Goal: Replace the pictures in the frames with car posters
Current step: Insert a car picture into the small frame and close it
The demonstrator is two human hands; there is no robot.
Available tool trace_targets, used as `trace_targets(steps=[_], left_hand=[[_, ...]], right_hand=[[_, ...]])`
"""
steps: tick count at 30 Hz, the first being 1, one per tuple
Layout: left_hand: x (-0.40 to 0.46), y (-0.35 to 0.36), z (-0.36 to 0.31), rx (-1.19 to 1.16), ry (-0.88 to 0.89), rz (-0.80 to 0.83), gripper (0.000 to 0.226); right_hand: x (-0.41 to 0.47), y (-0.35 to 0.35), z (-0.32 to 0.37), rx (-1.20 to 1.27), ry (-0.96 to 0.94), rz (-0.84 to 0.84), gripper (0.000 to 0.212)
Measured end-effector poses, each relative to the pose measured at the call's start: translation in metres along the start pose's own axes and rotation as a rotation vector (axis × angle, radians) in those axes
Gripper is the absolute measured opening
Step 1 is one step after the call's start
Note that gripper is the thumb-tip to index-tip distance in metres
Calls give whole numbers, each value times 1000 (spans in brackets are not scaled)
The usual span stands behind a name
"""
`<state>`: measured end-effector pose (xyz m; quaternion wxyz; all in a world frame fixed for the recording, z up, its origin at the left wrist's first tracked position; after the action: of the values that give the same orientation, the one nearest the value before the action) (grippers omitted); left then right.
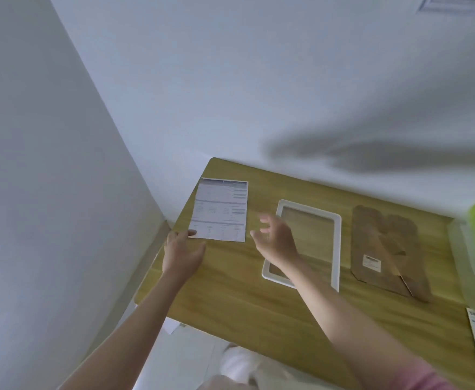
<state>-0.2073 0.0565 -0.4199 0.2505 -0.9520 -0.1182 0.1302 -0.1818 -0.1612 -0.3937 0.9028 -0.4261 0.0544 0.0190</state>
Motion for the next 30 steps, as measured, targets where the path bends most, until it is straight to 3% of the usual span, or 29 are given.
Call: trace_targets(steps=[6, 12, 16, 22, 30], left_hand=[[47, -1, -6, 67, -25, 61, 53], [61, 6, -5, 91, -78, 68, 53], [69, 7, -3, 38, -122, 93, 48], [68, 10, -7, -8, -80, 125, 33], [38, 0, -12, -142, -98, 65, 27]], right_hand=[[82, 21, 15, -226, -121, 152, 56], [149, 29, 15, -556, -107, 286, 89], [152, 37, 8, -637, -139, 285, 88], [132, 47, 5, -398, -164, 206, 85], [83, 37, 12, 199, 38, 2, 69]])
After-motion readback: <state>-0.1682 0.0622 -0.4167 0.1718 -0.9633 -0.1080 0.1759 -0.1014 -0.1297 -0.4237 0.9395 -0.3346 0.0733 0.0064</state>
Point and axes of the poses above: each hand's wrist, its own x-axis towards the middle knuckle, its own y-axis out of the palm, z = x × y, the point moved 1 cm from there along x, towards the middle knuckle, and after that the axes turned 15 degrees about -x, right-handed, at the moved point
